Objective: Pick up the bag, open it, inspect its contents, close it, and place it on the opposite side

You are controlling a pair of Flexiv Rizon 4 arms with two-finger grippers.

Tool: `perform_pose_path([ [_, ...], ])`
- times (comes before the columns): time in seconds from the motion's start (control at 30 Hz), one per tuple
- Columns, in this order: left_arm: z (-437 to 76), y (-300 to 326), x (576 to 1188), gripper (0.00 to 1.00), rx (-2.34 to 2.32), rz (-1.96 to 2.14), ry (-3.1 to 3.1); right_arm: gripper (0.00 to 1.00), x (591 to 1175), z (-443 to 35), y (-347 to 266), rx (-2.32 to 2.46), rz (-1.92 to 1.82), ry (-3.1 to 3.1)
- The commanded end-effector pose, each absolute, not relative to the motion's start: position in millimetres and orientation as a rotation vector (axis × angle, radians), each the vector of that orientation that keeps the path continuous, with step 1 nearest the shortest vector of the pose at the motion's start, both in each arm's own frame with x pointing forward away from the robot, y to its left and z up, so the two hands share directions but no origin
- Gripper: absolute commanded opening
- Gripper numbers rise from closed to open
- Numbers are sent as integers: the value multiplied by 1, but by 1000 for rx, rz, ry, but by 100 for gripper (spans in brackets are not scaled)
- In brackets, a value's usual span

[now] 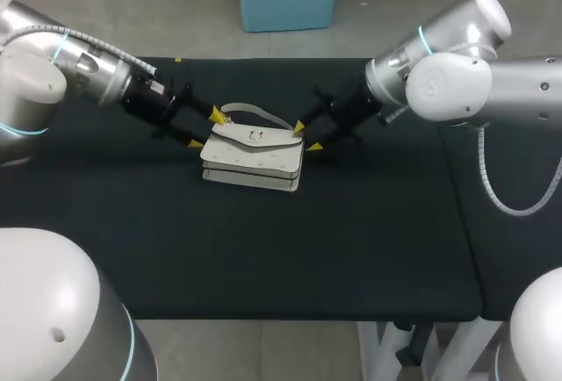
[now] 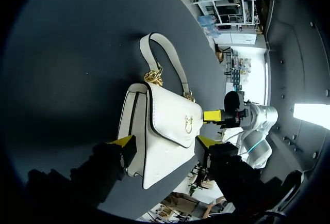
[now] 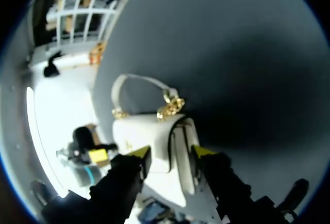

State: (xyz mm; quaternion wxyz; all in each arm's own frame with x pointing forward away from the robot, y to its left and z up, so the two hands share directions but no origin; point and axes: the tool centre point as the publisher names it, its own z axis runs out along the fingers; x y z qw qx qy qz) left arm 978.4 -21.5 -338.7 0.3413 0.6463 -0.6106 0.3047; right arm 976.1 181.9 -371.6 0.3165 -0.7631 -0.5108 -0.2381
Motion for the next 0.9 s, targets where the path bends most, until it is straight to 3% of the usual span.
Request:
perform_pose_path([
  [0.03, -345, -21, 983, 73, 1665, 798, -1580, 47, 976, -374, 180, -1948, -626, -1335],
  [0.27, -349, -23, 986, 68, 1654, 793, -1578, 55, 971, -374, 181, -1868, -680, -1314],
  [0.57, -354, -25, 991, 45, 1637, 808, -1557, 47, 968, -371, 189, -1810, -714, -1305],
  [0.9, -372, -25, 999, 40, 1643, 777, -1507, 46, 968, -381, 198, -1793, -702, -1289],
])
